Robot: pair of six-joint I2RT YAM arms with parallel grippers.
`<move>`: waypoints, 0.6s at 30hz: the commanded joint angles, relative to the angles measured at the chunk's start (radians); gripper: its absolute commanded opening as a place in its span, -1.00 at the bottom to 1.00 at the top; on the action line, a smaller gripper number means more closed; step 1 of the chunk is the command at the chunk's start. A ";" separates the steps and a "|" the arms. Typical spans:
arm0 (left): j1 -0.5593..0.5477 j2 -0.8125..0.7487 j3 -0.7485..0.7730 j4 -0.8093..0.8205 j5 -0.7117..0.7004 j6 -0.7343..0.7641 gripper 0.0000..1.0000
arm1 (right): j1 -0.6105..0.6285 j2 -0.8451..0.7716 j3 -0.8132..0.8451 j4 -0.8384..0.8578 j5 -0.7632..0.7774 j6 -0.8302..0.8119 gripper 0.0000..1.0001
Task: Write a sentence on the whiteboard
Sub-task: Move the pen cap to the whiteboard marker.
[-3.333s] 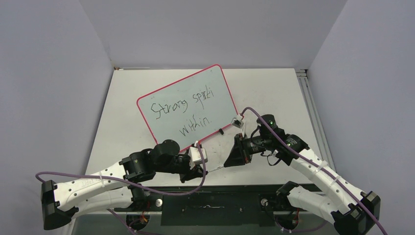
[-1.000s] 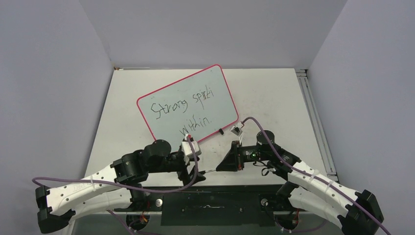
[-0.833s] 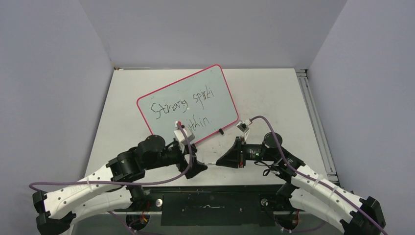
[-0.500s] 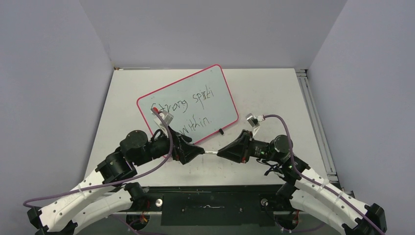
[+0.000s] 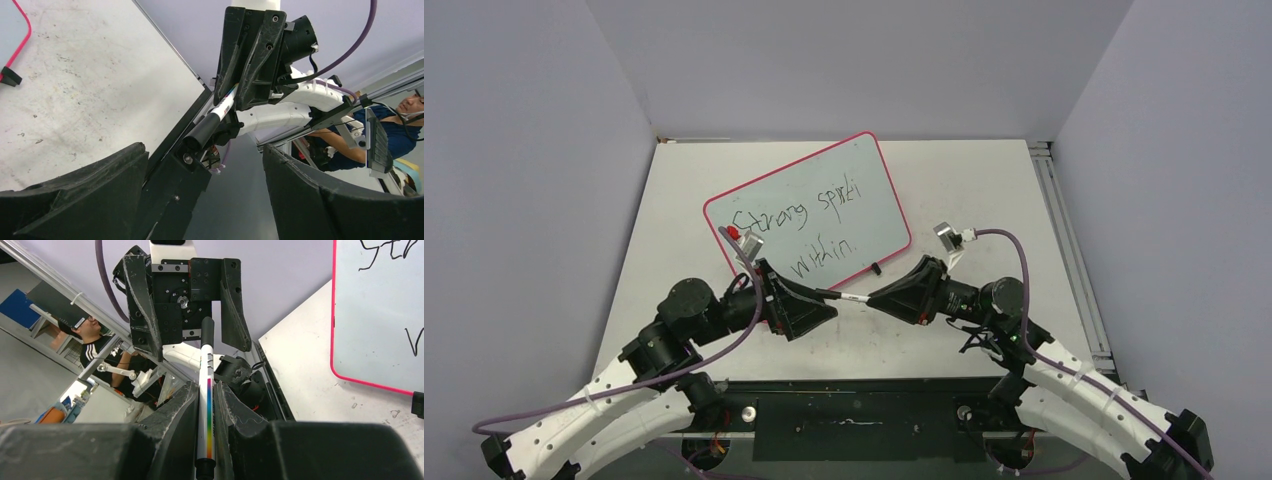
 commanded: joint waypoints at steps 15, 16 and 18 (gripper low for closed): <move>0.017 -0.021 0.003 0.143 0.018 -0.036 0.20 | 0.025 0.005 0.020 0.082 -0.043 0.030 -0.89; 0.017 -0.022 0.004 0.142 0.019 -0.038 0.17 | 0.025 0.006 0.021 0.080 -0.043 0.028 -0.89; 0.017 -0.022 0.002 0.143 0.023 -0.042 0.06 | 0.027 0.010 0.015 0.092 -0.046 0.032 -0.89</move>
